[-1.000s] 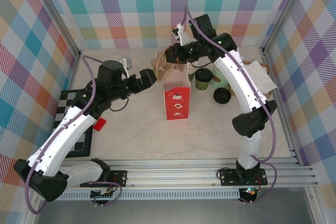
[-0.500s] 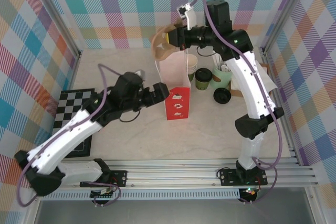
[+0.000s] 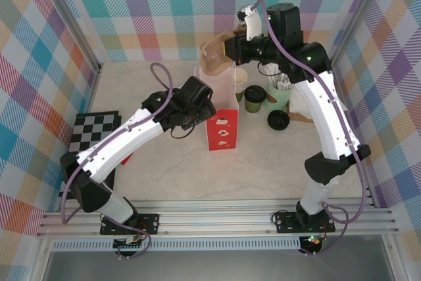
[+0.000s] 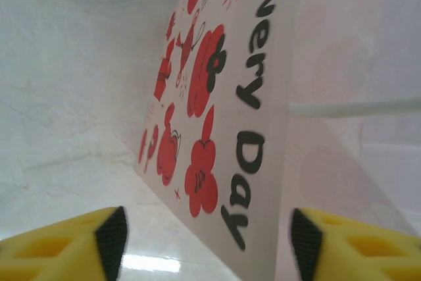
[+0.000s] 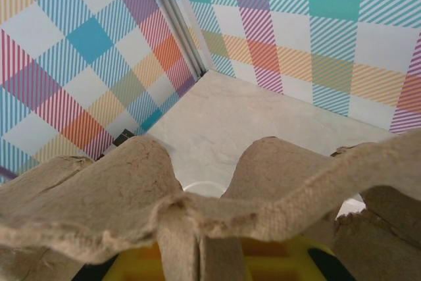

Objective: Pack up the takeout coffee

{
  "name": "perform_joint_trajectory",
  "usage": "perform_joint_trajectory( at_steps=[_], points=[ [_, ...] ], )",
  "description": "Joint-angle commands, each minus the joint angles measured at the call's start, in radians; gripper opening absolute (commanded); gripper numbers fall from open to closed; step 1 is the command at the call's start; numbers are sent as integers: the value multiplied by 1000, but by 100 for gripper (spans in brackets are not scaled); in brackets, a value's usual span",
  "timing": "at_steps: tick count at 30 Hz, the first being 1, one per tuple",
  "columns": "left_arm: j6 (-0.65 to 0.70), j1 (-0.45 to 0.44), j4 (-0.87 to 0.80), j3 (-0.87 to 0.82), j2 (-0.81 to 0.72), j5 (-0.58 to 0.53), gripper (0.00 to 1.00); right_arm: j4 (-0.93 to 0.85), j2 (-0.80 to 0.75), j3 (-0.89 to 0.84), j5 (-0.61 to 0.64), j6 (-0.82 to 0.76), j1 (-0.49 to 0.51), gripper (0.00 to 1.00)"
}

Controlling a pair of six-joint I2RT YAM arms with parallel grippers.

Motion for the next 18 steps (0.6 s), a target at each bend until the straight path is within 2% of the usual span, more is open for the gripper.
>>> perform_joint_trajectory(
  at_steps=[1,5,7,11,14,18],
  points=[
    [81,-13,-52,63,46,-63,54,-2,-27,16,-33,-66,0,0],
    [166,13,-54,57,75,-38,38,-72,0,76,-66,-132,1,0],
    [218,34,-43,50,75,-30,27,-93,16,111,-54,-152,0,0],
    [408,52,-23,64,56,0,10,-122,46,162,-83,-168,0,0],
    [596,55,-6,59,41,115,1,-142,52,169,-113,-160,0,0],
    [773,69,-66,72,38,219,0,-166,46,178,-93,-126,0,0]
  ],
)
